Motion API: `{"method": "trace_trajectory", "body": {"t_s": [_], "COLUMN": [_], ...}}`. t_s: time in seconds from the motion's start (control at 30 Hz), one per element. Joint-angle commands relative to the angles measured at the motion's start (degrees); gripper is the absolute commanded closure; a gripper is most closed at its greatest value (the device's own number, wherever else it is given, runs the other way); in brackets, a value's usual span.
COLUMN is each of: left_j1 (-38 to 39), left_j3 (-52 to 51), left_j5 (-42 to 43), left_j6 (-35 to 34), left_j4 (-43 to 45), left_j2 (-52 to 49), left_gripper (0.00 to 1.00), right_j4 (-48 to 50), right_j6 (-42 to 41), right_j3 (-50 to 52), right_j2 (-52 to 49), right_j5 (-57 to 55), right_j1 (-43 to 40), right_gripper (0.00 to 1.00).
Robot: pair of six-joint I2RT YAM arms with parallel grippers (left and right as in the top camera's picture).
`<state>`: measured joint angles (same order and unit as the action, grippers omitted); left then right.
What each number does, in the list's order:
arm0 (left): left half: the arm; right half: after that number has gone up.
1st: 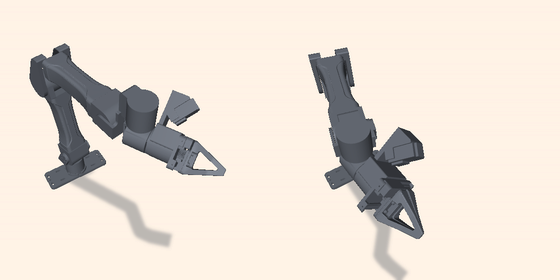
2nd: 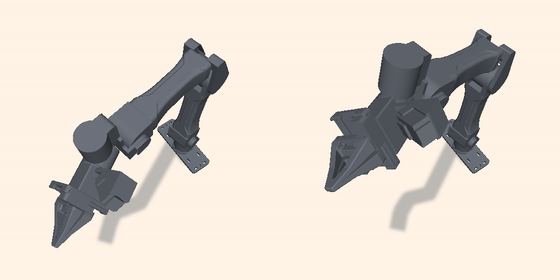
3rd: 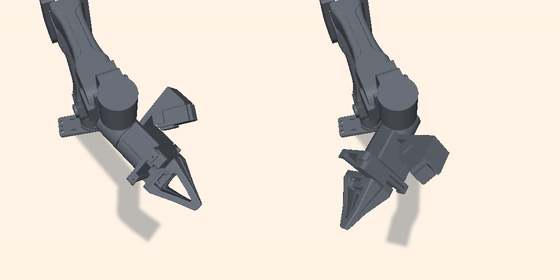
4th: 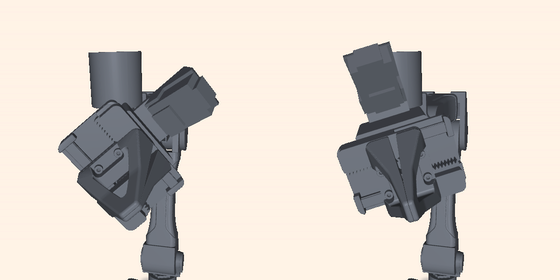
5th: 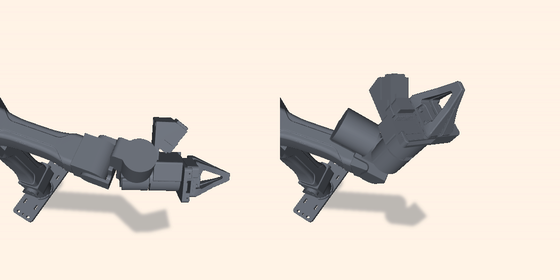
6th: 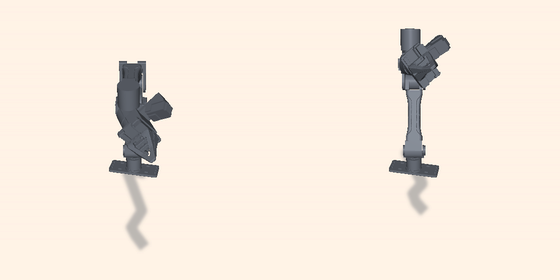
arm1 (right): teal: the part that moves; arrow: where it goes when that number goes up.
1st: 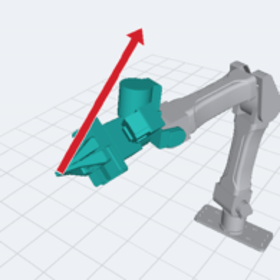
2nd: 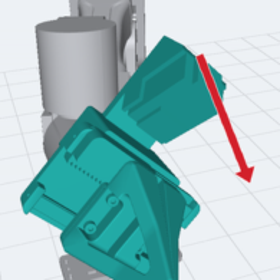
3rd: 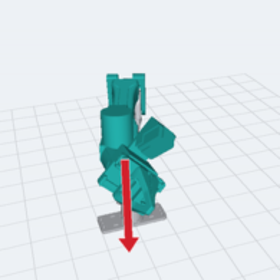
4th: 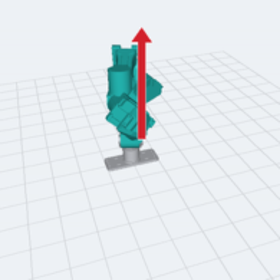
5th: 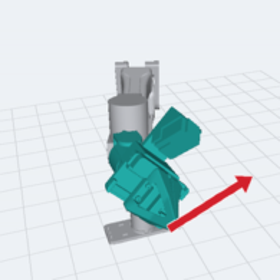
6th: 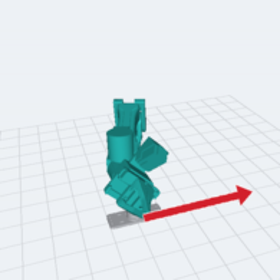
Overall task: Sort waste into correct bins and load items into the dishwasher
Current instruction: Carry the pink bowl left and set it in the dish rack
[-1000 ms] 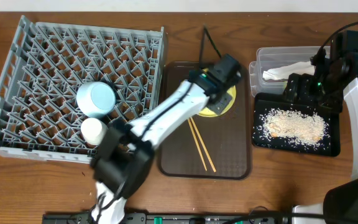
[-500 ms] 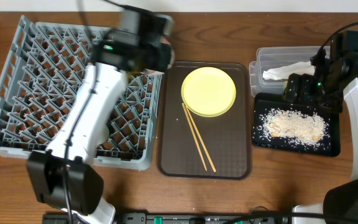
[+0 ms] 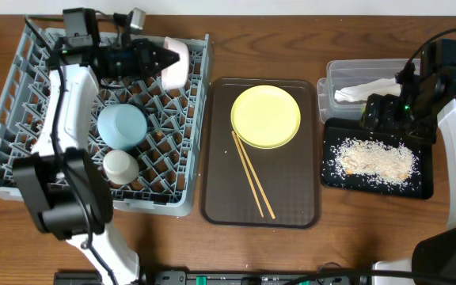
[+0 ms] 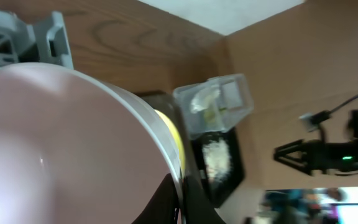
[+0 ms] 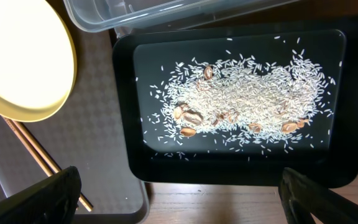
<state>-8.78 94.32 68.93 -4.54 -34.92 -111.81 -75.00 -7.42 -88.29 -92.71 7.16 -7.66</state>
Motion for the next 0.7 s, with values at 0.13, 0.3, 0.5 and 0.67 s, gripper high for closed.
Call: {"method": "trace_trajectory", "body": {"t_s": [0.13, 0.3, 0.5, 0.67], "left_j1": [-3.85, -6.34, -10.25, -14.14], "left_j3": [0.57, 0.57, 0.50, 0.52], "left_j5": [10.54, 9.46, 1.88, 0.85], "left_j6": [-6.60, -6.64, -6.73, -6.78], "left_j4": [2.10, 2.05, 2.01, 2.01], "left_j2": [-6.75, -8.81, -8.87, -8.68], "left_gripper": [0.92, 0.83, 0.36, 0.17], "right_j4": [-0.09, -0.20, -0.22, -0.28], "right_j6": [-0.63, -0.63, -0.61, -0.61], "right_j3": [-0.09, -0.09, -0.09, -0.09], "right_j2": [1.20, 1.20, 1.20, 1.20], "right_j5": [-0.28, -0.28, -0.31, -0.28], "right_j1": [-0.22, -0.20, -0.20, -0.20], "right_gripper": [0.01, 0.01, 0.01, 0.01]}}
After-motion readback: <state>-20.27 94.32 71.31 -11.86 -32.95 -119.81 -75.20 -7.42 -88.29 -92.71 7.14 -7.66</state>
